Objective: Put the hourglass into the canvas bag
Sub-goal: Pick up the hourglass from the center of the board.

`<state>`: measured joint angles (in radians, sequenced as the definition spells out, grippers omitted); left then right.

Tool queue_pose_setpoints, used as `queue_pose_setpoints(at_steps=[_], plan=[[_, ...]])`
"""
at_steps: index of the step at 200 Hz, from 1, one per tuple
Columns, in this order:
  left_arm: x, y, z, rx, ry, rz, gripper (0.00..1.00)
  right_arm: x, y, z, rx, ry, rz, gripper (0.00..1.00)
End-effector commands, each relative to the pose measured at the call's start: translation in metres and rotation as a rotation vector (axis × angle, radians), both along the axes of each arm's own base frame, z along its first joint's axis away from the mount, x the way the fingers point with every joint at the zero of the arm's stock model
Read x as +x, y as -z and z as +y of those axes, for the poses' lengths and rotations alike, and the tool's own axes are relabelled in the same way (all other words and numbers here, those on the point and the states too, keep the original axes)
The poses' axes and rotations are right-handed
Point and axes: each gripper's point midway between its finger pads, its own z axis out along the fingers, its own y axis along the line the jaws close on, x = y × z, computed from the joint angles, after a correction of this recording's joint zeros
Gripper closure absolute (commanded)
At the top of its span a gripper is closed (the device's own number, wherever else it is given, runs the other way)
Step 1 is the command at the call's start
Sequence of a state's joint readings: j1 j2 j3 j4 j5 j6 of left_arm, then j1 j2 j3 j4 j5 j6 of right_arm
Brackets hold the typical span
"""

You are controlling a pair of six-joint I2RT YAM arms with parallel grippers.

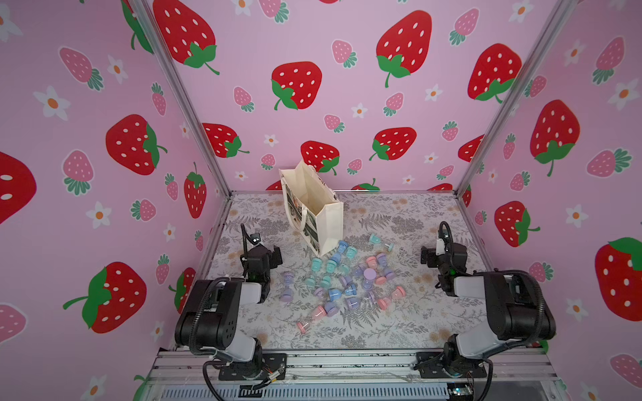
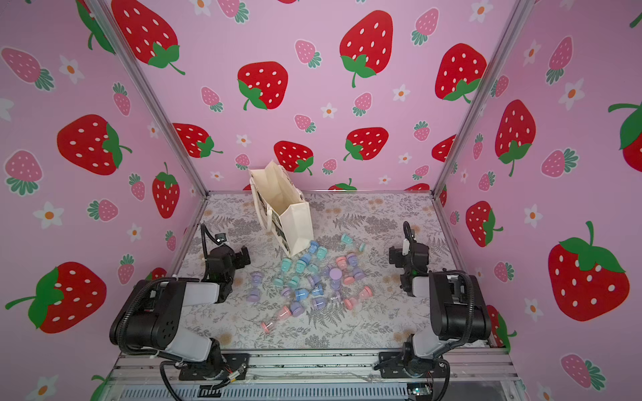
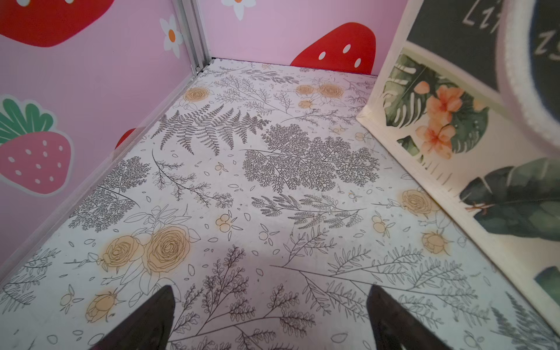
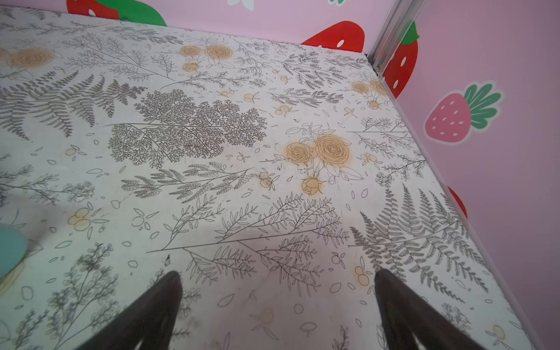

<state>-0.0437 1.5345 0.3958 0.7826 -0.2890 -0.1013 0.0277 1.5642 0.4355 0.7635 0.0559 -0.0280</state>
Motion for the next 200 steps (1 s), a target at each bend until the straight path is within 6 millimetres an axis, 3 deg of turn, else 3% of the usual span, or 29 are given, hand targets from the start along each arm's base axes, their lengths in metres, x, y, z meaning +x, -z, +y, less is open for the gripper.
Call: queue_pose_setpoints(at_steps=[1, 200], plan=[[0.0108, -0.0149, 0.0046, 0.019, -0.018, -0.046, 0.01, 0.0077, -0.0095, -0.002, -0.018, 0.002, -0.038, 0.01], [0.01, -0.0153, 0.0051, 0.02, -0.019, -0.049, 0.01, 0.0056, -0.0112, -0.0011, -0.016, -0.004, -0.05, 0.01]])
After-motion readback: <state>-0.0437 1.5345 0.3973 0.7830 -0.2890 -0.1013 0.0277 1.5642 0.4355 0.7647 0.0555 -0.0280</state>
